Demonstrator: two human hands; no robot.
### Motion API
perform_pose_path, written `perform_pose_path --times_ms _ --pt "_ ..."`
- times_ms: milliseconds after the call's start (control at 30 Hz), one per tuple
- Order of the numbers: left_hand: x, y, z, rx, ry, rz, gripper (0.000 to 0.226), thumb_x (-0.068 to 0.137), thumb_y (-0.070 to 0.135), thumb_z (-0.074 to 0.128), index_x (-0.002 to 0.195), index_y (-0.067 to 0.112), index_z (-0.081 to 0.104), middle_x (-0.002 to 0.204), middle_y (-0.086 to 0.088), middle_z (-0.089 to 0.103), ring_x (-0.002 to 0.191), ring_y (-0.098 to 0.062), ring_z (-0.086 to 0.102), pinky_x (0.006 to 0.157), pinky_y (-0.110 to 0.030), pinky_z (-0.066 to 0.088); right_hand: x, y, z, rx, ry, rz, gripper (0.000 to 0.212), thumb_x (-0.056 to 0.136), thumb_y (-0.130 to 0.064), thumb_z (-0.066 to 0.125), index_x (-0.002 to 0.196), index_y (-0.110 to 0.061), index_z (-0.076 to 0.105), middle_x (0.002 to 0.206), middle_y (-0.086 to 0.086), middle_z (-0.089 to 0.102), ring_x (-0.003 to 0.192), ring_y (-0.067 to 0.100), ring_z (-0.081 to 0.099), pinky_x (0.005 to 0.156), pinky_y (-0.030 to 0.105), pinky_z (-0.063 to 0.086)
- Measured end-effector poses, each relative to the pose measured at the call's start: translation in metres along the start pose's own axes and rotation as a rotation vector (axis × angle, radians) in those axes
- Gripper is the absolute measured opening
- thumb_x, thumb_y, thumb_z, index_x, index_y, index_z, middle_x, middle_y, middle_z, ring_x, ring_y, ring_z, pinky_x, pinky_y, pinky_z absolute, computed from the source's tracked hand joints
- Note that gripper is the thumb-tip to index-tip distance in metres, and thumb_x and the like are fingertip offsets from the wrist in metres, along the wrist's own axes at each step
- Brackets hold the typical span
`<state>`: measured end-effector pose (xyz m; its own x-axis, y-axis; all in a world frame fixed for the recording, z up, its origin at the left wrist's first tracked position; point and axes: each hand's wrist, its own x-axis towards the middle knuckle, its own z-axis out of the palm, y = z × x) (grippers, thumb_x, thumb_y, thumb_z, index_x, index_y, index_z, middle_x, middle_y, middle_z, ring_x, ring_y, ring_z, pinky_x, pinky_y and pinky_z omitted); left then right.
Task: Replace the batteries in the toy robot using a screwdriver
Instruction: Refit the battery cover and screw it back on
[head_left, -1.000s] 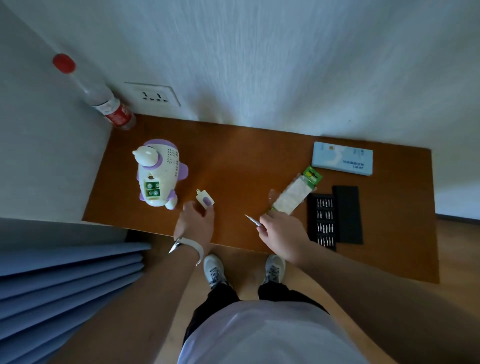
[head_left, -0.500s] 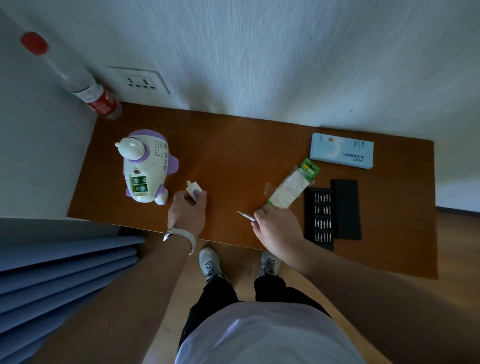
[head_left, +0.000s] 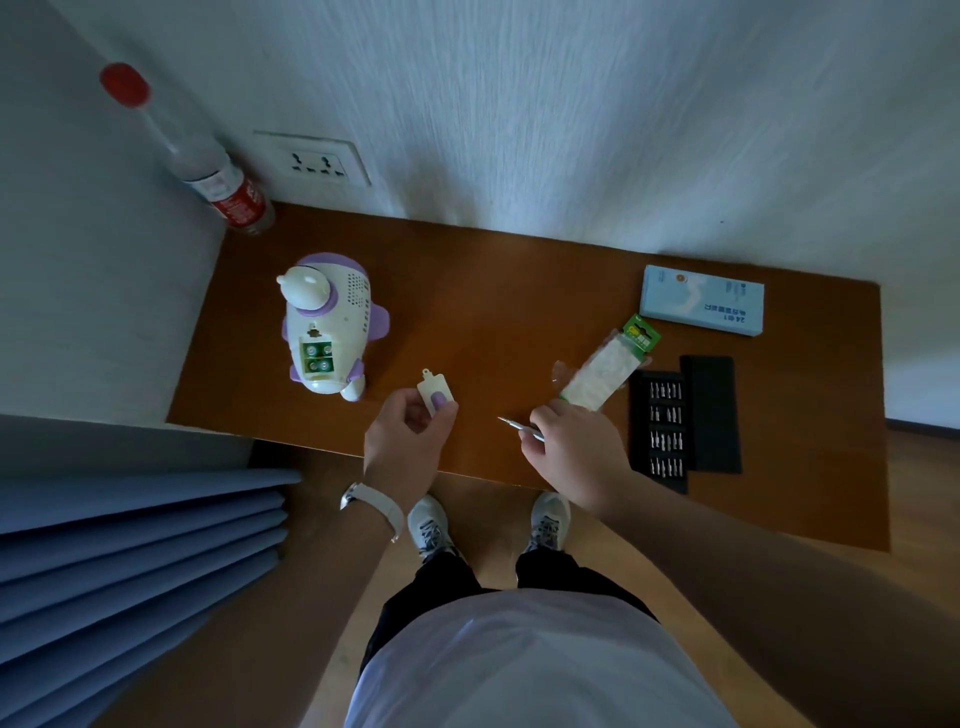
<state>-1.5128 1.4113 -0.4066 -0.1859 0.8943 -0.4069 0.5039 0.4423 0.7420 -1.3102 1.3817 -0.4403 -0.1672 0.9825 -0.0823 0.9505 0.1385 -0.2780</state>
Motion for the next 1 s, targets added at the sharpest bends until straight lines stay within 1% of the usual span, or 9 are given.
perform_pose_path --times_ms 67,200,367,433,533,633,767,867,1000 --pt "-0.005 0.005 -0.006 -0.021 -0.005 0.031 0.021 0.092 0.046 0.066 0.099 0.027 0.063 0.086 0.01 0.066 0.079 -0.008 0.062 0.061 -0.013 0.045 0.003 -0.012 -0.01 0.1 0.017 0.022 0.022 0.093 -0.035 0.056 0.087 -0.016 0.065 0.074 -0.005 0.06 0.059 0.01 0.055 0.049 0.023 0.046" --pt "-0.013 0.011 -0.021 -0.018 0.008 0.096 0.023 0.091 0.048 0.065 0.099 0.026 0.062 0.082 0.014 0.065 0.075 -0.004 0.062 0.056 -0.006 0.045 0.019 -0.044 -0.034 0.495 -0.094 0.108 0.023 0.097 -0.036 0.052 0.099 -0.018 0.064 0.079 -0.008 0.06 0.068 0.005 0.056 0.058 0.023 0.046" --pt "-0.016 0.007 -0.05 -0.059 0.015 0.12 0.019 0.091 0.047 0.066 0.098 0.03 0.062 0.082 0.014 0.067 0.077 -0.006 0.065 0.059 -0.012 0.048 0.037 -0.09 -0.063 0.721 -0.203 0.088 0.033 0.095 -0.047 0.045 0.101 -0.019 0.063 0.081 -0.005 0.063 0.072 0.011 0.06 0.062 0.027 0.046" --pt "-0.018 0.005 -0.062 -0.084 0.029 0.131 0.02 0.09 0.047 0.067 0.098 0.028 0.064 0.079 0.013 0.067 0.074 -0.002 0.064 0.057 -0.012 0.049 0.044 -0.107 -0.067 0.737 -0.223 0.091 0.038 0.091 -0.055 0.045 0.099 -0.023 0.062 0.081 -0.008 0.064 0.071 0.009 0.06 0.061 0.028 0.046" --pt "-0.017 0.001 -0.079 -0.1 0.098 0.166 0.025 0.088 0.048 0.069 0.096 0.025 0.066 0.071 0.015 0.065 0.067 0.0 0.061 0.053 -0.013 0.047 0.054 -0.128 -0.064 0.739 -0.198 0.129 0.019 0.094 -0.048 0.053 0.094 -0.029 0.06 0.077 -0.012 0.062 0.068 0.002 0.056 0.059 0.021 0.039" --pt "-0.013 -0.002 -0.097 -0.074 0.14 0.214 0.025 0.088 0.051 0.067 0.095 0.027 0.067 0.07 0.014 0.065 0.068 -0.004 0.062 0.053 -0.023 0.051 0.061 -0.148 -0.062 0.78 -0.176 0.134 0.016 0.093 -0.045 0.056 0.093 -0.029 0.059 0.079 -0.011 0.063 0.07 0.003 0.058 0.06 0.021 0.041" --pt "-0.001 -0.009 -0.12 -0.002 0.13 0.314 0.029 0.09 0.05 0.065 0.108 0.028 0.069 0.077 0.01 0.07 0.075 -0.005 0.066 0.06 -0.039 0.059 0.075 -0.171 -0.057 0.83 -0.147 0.166 0.025 0.091 -0.049 0.059 0.098 -0.025 0.061 0.085 -0.009 0.067 0.077 0.008 0.064 0.07 0.036 0.055" --pt "0.012 -0.012 -0.133 0.037 0.108 0.346 0.04 0.091 0.053 0.061 0.115 0.022 0.069 0.082 0.007 0.07 0.075 -0.006 0.066 0.063 -0.039 0.059 0.086 -0.182 -0.05 0.875 -0.139 0.203 0.028 0.089 -0.05 0.061 0.102 -0.025 0.061 0.09 -0.009 0.069 0.081 0.009 0.066 0.074 0.04 0.059" --pt "0.031 -0.012 -0.145 0.104 0.038 0.406 0.042 0.091 0.045 0.066 0.124 0.019 0.067 0.098 0.003 0.07 0.084 -0.004 0.064 0.071 -0.033 0.059 0.1 -0.189 -0.049 0.894 -0.113 0.231 0.027 0.09 -0.045 0.063 0.102 -0.022 0.061 0.092 -0.008 0.068 0.084 0.007 0.066 0.072 0.031 0.057"
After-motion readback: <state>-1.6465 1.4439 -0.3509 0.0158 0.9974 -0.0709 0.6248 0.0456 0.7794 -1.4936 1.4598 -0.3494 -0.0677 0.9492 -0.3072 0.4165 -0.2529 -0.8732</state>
